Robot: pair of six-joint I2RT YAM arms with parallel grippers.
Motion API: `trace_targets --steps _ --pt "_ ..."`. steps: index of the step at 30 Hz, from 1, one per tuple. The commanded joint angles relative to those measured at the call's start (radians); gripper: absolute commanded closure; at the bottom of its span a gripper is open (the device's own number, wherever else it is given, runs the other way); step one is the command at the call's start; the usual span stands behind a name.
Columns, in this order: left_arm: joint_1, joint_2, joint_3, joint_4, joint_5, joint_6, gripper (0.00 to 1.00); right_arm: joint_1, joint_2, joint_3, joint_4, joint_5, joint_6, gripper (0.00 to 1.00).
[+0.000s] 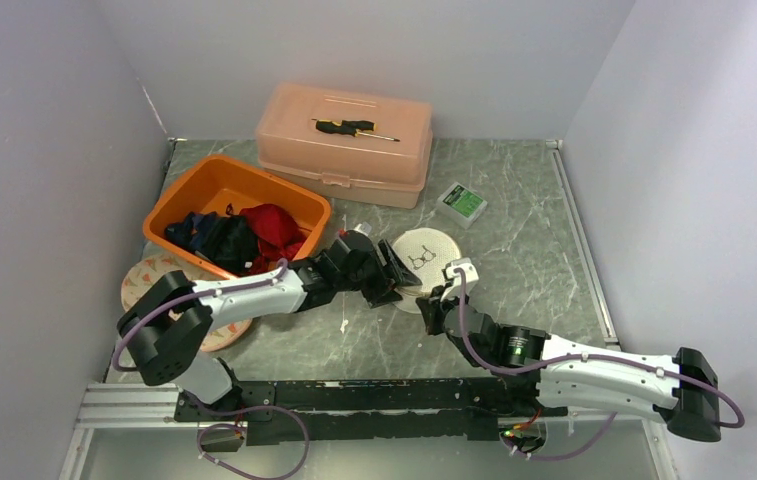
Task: Unzip the laundry bag and remove the bra
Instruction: Unzip the laundry bag at the center of the board.
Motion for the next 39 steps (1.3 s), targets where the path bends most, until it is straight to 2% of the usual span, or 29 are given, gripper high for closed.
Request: trace_targets --steps 1,7,11,12,19,22,26,28,31,33,37,39 --pt "-0.001 0.040 0.038 0.052 -0.028 -0.035 0.34 0.004 -0.021 0.027 0.011 0.018 0.008 1.00" --pt "0.008 0.025 0.039 0.040 -0.048 -0.008 0.63 0.004 -0.037 0.023 -0.007 0.014 0.004 1.00" --pt "0.024 -0.008 0.042 0.013 -0.053 0.035 0.93 0.004 -0.051 0.018 -0.041 0.017 0.007 1.00" --pt "0.032 -0.015 0.039 0.005 -0.052 0.041 0.97 0.004 -0.058 0.016 -0.053 0.021 0.010 1.00" --pt "0.103 -0.059 0.042 -0.014 0.030 0.118 0.97 -0.017 -0.072 0.029 -0.151 0.085 0.064 1.00" --pt "0.137 -0.061 0.058 -0.043 0.101 0.172 0.97 -0.103 -0.052 0.038 -0.192 0.066 0.101 1.00" --pt "0.186 -0.081 0.056 -0.051 0.189 0.245 0.97 -0.271 -0.089 0.019 -0.164 -0.044 0.092 1.00" --pt "0.219 -0.089 0.064 -0.051 0.254 0.297 0.97 -0.288 -0.124 0.015 -0.128 -0.062 0.045 1.00" --pt "0.270 -0.077 0.149 -0.148 0.363 0.442 0.97 -0.277 -0.176 0.033 -0.071 -0.123 -0.062 1.00" --pt "0.280 -0.044 0.274 -0.271 0.420 0.567 0.96 -0.248 -0.193 0.051 -0.052 -0.133 -0.118 1.00" --pt "0.281 0.057 0.491 -0.503 0.480 0.757 0.92 -0.144 -0.162 0.111 -0.072 -0.052 -0.154 1.00" --pt "0.285 0.093 0.538 -0.558 0.482 0.820 0.88 -0.059 -0.140 0.126 -0.070 0.002 -0.152 1.00"
